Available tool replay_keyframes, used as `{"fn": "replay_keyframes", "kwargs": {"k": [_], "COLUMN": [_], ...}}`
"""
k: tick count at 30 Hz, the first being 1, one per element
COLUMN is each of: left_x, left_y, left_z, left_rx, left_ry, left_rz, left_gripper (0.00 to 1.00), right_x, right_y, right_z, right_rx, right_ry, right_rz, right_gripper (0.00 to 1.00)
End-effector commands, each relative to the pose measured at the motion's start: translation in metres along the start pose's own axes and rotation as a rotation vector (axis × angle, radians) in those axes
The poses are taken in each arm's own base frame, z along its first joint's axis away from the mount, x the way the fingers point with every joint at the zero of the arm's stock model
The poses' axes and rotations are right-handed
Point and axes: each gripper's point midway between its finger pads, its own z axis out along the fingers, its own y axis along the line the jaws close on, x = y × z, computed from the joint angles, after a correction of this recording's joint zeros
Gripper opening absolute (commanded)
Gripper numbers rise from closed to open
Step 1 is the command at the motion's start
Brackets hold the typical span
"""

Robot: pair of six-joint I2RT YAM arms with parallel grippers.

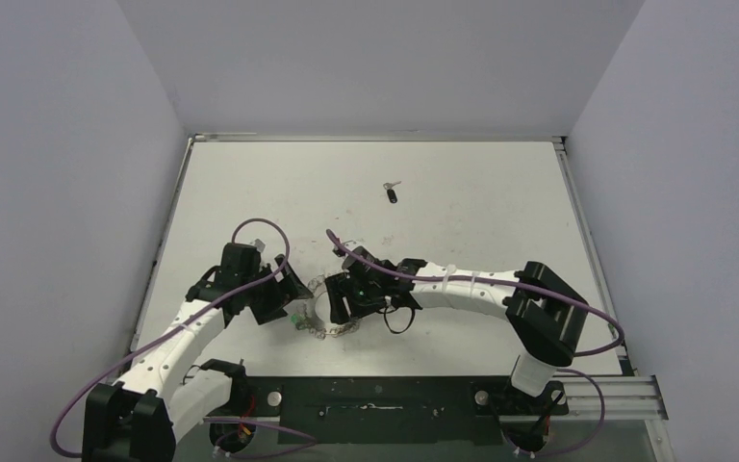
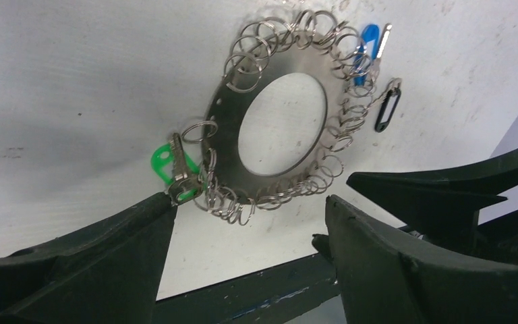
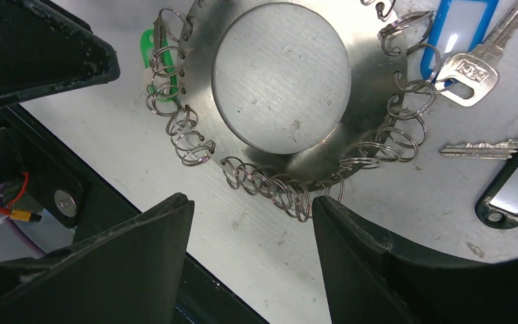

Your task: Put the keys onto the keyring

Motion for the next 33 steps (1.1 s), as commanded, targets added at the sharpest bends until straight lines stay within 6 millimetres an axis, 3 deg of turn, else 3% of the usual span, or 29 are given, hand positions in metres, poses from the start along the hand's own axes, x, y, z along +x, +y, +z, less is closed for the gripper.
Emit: {"fn": "replay_keyframes", "kwargs": {"k": [1,3,12,18,23,33], "left_x": [-0.004,-0.005,0.001,0.017,0.044,0.079], "left_y": [0.002,0.002,-0.007,-0.023,-0.032,-0.029], "left_z": [-0.006,-0.005,-0.008,-0.012,-0.007,0.013], "left_rx": [-0.03,-0.028,0.025,0.071,0.031,-0.155], "left_ry": [-0.002,-0.003,0.02,0.066,0.115,0.163], "left_rz": [0.017,0.007,0.003,0.04,0.149,0.388], "left_gripper": [0.85,0.96,0.97,0.81,0.69,0.5], "right_x": [-0.015,-0.016,-0.02,-0.02,-0.017,-0.016], "right_y": [0.012,0.011,0.003,-0.015,-0.032,-0.04], "right_z": [-0.002,-0.001,0.0,-0.001,-0.004,-0.006], "right_rx": [-0.026,-0.018,-0.036,-0.097,-0.099,-0.081], "right_ry": [-0.013,-0.004,0.014,0.015,0.021,0.014], "right_rz": [-0.011,-0.013,0.032,0.132,0.174,0.193], "right_gripper": [0.66,0.66,0.66,0.66,0.66,0.65]}}
